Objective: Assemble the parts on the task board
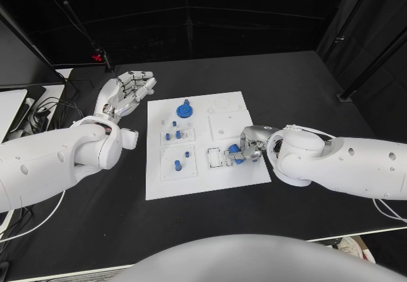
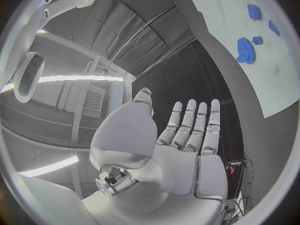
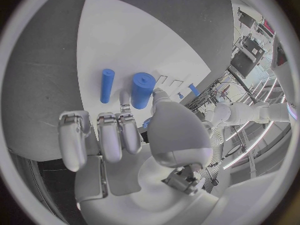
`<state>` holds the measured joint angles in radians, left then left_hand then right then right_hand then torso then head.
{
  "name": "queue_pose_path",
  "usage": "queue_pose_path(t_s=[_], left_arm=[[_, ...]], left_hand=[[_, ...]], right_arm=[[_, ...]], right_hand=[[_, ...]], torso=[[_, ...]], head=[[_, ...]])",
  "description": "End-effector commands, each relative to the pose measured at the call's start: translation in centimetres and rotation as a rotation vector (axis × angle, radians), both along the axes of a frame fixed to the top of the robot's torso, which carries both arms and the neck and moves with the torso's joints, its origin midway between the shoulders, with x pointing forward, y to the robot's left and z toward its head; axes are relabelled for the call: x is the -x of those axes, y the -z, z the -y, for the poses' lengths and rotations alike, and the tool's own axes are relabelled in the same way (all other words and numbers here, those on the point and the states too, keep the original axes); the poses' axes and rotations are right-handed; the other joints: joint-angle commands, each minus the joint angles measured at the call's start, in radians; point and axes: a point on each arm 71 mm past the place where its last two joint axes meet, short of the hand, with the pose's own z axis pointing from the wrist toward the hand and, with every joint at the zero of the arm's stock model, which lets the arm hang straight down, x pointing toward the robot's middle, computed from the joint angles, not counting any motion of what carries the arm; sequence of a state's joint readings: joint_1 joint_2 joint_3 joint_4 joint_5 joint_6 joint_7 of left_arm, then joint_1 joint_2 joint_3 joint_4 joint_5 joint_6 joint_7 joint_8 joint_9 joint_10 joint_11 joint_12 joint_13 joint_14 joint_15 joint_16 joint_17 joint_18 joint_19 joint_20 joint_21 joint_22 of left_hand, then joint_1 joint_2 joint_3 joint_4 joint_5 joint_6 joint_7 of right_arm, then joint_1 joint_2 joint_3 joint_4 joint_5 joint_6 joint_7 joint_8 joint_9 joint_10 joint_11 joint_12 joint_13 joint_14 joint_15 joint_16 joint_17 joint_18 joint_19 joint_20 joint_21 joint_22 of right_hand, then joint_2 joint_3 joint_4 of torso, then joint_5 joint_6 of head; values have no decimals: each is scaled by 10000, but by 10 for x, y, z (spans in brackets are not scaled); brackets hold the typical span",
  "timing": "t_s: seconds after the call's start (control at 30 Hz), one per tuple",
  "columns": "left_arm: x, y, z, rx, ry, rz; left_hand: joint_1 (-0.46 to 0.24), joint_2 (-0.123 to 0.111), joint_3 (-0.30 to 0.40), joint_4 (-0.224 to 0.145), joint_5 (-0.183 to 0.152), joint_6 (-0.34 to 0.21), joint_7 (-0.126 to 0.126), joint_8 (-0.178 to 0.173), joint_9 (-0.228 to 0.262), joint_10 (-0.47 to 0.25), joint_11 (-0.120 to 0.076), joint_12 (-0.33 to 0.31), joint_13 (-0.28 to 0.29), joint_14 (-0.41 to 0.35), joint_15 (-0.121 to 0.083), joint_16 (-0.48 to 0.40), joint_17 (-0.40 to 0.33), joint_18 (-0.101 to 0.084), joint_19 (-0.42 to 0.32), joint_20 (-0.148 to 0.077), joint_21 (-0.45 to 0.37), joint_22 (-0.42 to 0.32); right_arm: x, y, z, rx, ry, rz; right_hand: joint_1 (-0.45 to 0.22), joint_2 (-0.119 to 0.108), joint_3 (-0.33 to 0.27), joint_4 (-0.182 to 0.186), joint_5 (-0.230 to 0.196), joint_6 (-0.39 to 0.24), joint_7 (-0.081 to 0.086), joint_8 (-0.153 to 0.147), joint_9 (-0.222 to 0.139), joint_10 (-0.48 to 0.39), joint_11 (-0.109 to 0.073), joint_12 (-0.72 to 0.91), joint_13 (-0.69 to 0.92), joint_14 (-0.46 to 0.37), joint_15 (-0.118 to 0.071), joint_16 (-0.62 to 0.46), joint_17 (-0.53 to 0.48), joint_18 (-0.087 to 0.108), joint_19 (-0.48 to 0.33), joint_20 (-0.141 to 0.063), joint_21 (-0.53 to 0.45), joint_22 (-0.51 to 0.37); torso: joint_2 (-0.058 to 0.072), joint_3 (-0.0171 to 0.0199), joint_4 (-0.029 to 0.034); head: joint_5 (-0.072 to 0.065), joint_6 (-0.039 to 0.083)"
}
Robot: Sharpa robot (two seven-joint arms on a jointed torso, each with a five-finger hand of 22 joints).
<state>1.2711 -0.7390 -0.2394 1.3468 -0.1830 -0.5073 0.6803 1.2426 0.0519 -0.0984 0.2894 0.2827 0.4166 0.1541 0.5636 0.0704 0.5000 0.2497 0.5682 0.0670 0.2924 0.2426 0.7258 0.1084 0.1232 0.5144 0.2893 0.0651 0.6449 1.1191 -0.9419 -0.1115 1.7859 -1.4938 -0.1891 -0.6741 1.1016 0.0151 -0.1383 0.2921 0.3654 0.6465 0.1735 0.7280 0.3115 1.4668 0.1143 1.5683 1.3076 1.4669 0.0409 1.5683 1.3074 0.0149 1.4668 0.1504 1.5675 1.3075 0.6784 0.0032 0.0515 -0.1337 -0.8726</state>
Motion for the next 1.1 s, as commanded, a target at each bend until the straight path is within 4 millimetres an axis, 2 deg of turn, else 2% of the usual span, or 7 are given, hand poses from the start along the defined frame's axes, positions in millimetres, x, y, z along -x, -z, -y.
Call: queue_pose_path(t_s=[0.03, 0.13, 0.33, 0.57, 0.73, 0.9, 1.1], left_arm=[[2, -5, 1, 191, 249, 611], [2, -5, 1, 190, 246, 602], [2, -5, 0, 188, 241, 587], [2, -4, 0, 189, 245, 565], [2, -4, -1, 187, 243, 542], [2, -3, -1, 191, 255, 517], [2, -3, -1, 186, 249, 504]], left_hand=[[-13, 114, -64, 23, 35, -73, 1342, 39, -12, -83, -17, 61, -14, -48, -4, 38, -9, -141, 68, 1, 60, -9], [-13, 114, -64, 23, 35, -73, 1342, 39, -12, -83, -17, 61, -14, -48, -4, 38, -9, -141, 68, 1, 60, -9], [-13, 114, -64, 23, 35, -73, 1342, 39, -12, -83, -17, 61, -14, -48, -4, 38, -9, -141, 68, 1, 60, -9], [-8, 129, -76, 23, 42, -81, 1342, 49, -13, -90, -16, 70, -14, -54, -2, 51, -21, -144, 63, 1, 59, -16], [-7, 133, -78, 23, 44, -83, 1342, 51, -13, -91, -16, 72, -14, -56, -2, 54, -23, -144, 61, 1, 59, -17], [-7, 147, -82, 25, 48, -87, 1343, 56, -13, -95, -15, 76, -14, -58, -1, 60, -29, -146, 58, 1, 58, -20], [-7, 147, -82, 25, 48, -87, 1343, 56, -13, -95, -15, 76, -14, -58, -1, 60, -29, -146, 58, 1, 58, -20]], right_arm=[[5, 11, -1, 186, -84, -686], [6, 11, -2, 159, -111, -706], [7, 11, -3, 51, -166, -686], [10, 9, -5, -592, -183, -604], [12, 6, -5, -1384, -158, -439], [15, 1, -3, -2248, -97, -179], [19, -5, 3, -3438, 226, -9]], right_hand=[[344, 145, 106, -115, 76, 31, 15, -340, -1352, 1040, -49, 25, 2632, 1039, -36, 25, 2634, -149, 1040, -59, 33, 2633], [1012, 272, 312, -296, -6, 97, 4, -470, -1413, 1040, -61, 25, 2632, 1039, -41, 25, 2634, -149, 1040, -58, 33, 2633], [2277, 444, 966, -832, -934, 69, -26, -836, -1601, 1040, -91, 25, 2632, 1039, -63, 25, 2634, -149, 1040, -76, 33, 2633], [2849, 613, 1813, -974, -885, 504, -113, -1378, -1892, 1040, -173, 25, 2632, 1039, -114, 25, 2634, -149, 1040, -133, 33, 2633], [2940, 437, 2415, -963, -841, 945, -155, -1826, -2103, 1040, -216, 25, 2632, 1039, -144, 25, 2634, -149, 1040, -161, 33, 2633], [2949, 155, 2769, -1016, -375, 1390, -192, -2148, -2229, 1040, -242, 25, 2632, 1039, -165, 25, 2634, -149, 1040, -174, 33, 2633], [2914, -57, 3137, -1073, -228, 2031, -229, -2504, -2328, 1040, -281, 25, 2632, 1039, -188, 25, 2634, -149, 1040, -195, 33, 2633]], torso=[[-2, 4, 3], [0, 6, 0], [-1, -4, -1], [0, 7, 2], [1, 5, -2], [1, 6, 11], [-1, 0, 6]], head=[[-1, 0], [-2, 0], [-16, 0], [4, 0], [26, 0], [45, 0], [86, 0]])
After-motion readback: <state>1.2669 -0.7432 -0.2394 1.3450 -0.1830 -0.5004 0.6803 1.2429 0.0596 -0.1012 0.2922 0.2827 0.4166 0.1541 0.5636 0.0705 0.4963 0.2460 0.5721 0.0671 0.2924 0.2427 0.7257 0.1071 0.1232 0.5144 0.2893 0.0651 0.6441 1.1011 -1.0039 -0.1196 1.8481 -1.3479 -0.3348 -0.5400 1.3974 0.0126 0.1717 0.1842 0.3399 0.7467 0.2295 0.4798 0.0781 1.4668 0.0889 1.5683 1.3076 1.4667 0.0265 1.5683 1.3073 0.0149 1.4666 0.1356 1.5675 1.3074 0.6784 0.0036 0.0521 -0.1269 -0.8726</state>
